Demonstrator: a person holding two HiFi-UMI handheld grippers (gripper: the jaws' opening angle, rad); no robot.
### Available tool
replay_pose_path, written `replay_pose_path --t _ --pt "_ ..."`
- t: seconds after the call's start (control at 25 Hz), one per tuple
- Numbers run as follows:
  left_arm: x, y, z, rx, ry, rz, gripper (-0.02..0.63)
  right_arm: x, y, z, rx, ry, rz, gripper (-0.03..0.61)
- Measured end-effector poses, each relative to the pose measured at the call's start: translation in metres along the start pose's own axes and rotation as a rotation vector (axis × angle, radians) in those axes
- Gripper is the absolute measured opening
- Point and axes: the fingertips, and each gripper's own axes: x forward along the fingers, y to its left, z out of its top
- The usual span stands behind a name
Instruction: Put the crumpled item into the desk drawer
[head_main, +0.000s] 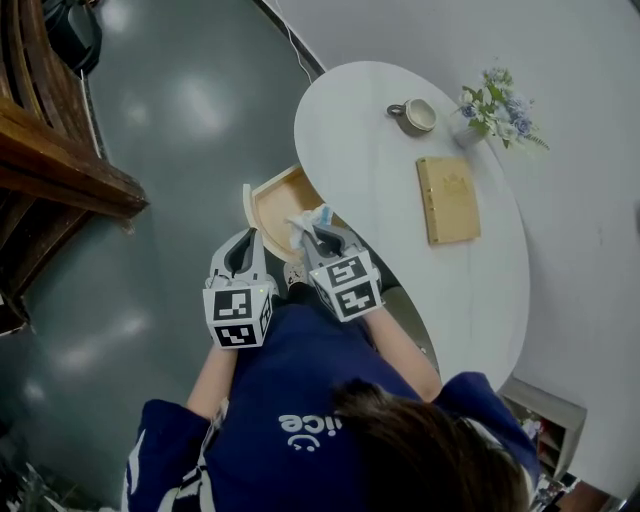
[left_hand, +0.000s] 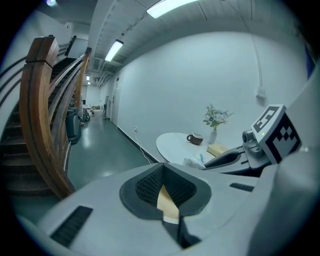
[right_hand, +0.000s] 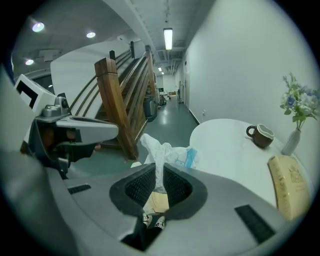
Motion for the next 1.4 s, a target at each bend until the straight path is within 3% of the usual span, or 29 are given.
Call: replay_pose_path --t 0.48,1.4 --pt "-0.016 0.026 -0.008 -0.053 0.020 0.138 0.003 0.048 0.002 -0.016 -0.054 0.093 0.096 0.054" --pt "-0.032 0.044 -0.034 -0.139 0.080 0.320 0.003 0.141 -0.017 -0.080 -0.150 0.326 0.153 0.057"
